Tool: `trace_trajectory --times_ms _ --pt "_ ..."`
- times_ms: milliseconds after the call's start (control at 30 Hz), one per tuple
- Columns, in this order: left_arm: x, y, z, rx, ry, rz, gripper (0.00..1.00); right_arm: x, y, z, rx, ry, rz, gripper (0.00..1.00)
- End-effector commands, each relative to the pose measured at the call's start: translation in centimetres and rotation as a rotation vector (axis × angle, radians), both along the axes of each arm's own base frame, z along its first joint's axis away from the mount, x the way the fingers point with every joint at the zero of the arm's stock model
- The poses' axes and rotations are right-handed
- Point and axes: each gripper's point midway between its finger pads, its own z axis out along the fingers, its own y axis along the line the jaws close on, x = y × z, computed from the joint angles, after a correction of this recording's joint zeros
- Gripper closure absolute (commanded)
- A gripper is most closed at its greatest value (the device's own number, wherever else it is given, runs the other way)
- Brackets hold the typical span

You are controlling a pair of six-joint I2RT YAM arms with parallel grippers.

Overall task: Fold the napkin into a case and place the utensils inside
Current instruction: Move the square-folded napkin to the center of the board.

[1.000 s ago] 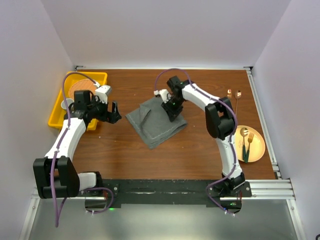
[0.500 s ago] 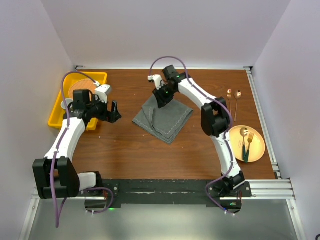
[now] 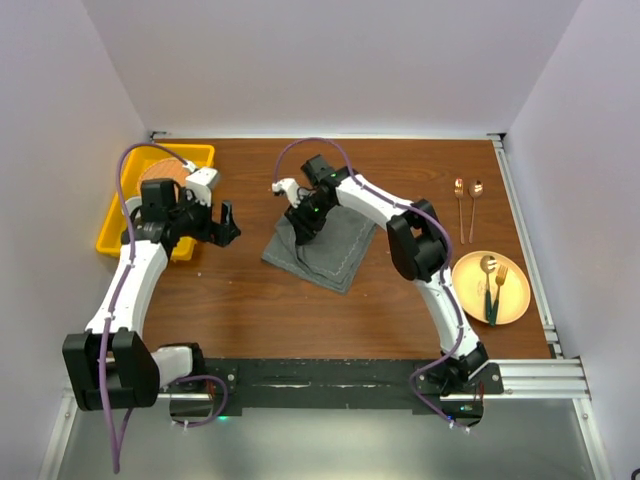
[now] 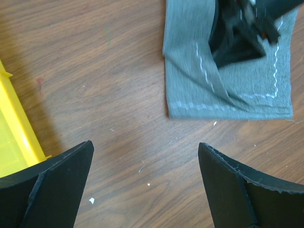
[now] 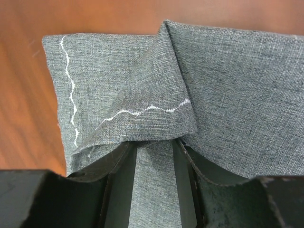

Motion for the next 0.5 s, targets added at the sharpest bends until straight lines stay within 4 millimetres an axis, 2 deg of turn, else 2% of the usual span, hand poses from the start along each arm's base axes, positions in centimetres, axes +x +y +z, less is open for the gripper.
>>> trace_trajectory --times_ms 0,67,100,167,200,233,300,333,400,433,467 --pt "-0.8 0.7 1.2 -0.008 -0.029 0.04 0.02 -8.8 -0.1 -1.5 -0.064 0.039 0.389 0.59" --pt "-1.2 1.0 1.0 -0.02 -0.017 0.057 0.02 -10.8 -1.2 -2.2 -0.104 0.034 0.483 0.59" --pt "-1.4 1.2 0.6 -0.024 -0.007 0.067 0.02 -11.0 -1.4 -2.0 -0.103 -0.007 0.542 0.58" --pt "-1.6 1.5 0.3 -0.034 0.001 0.081 0.02 -11.2 -1.2 -0.5 -0.083 -0.058 0.575 0.54" --pt "-1.8 1.6 -0.1 -0.043 0.014 0.09 0.02 -11.2 -0.8 0.4 -0.06 -0.069 0.577 0.49" --pt "-1.8 1.7 -0.2 -0.045 0.014 0.092 0.02 -11.0 -0.3 2.5 -0.031 -0.096 0.574 0.46" --pt "-2.0 1.9 -0.8 -0.053 0.03 0.091 0.01 -11.1 0.3 5.1 0.016 -0.109 0.559 0.4" --pt "-1.9 1.9 -0.9 -0.056 0.031 0.086 0.01 -11.1 0.5 7.6 0.049 -0.153 0.552 0.37" --pt "-1.9 1.6 -1.3 -0.072 0.032 0.037 0.03 -11.6 0.0 9.8 0.087 -0.172 0.537 0.36" --pt "-1.9 1.3 -1.2 -0.075 0.027 0.003 0.04 -12.2 -0.8 9.9 0.088 -0.161 0.532 0.36" --pt "-1.8 0.9 -1.3 -0.082 0.027 -0.035 0.05 -12.4 -1.8 11.7 0.105 -0.187 0.516 0.36"
